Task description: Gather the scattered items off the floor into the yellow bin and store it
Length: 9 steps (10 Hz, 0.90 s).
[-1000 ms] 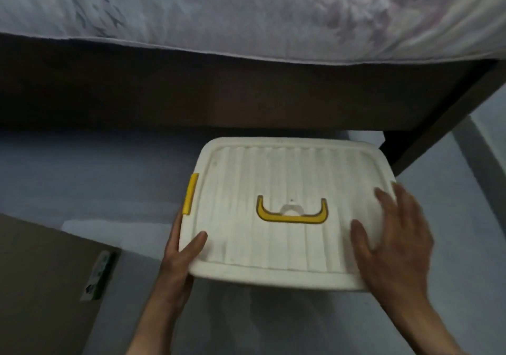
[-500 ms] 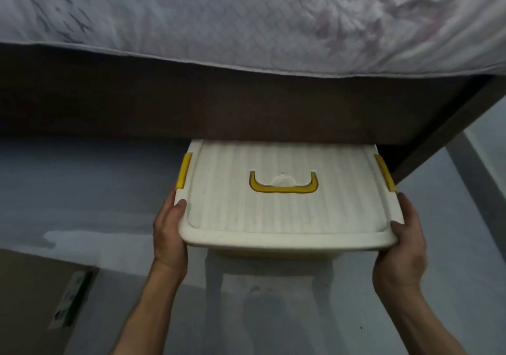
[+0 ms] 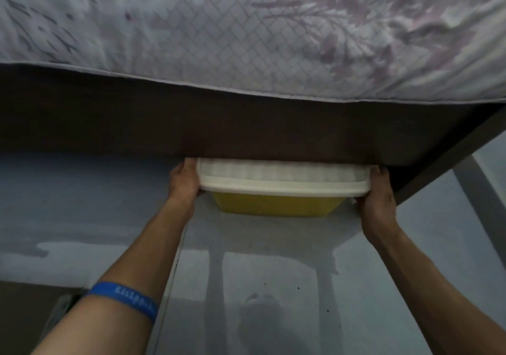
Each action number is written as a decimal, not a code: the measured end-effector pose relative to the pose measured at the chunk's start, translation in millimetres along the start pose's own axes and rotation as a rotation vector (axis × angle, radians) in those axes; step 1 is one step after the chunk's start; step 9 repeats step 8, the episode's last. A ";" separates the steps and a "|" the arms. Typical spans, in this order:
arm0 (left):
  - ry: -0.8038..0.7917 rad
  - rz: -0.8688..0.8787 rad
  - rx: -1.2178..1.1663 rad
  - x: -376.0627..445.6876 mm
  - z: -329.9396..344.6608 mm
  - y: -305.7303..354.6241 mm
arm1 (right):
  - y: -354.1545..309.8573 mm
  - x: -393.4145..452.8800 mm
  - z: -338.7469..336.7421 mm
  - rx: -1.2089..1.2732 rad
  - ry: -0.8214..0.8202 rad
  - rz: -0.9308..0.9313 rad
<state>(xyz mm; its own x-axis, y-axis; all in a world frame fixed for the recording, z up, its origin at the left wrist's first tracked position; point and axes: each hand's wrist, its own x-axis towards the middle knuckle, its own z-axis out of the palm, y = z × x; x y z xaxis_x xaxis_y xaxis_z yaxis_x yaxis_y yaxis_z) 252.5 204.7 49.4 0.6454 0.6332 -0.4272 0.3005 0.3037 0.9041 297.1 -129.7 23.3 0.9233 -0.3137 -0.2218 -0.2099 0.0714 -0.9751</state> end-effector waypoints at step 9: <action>0.057 -0.197 0.188 -20.8 3.1 6.6 | -10.1 -1.5 5.0 0.102 0.008 0.232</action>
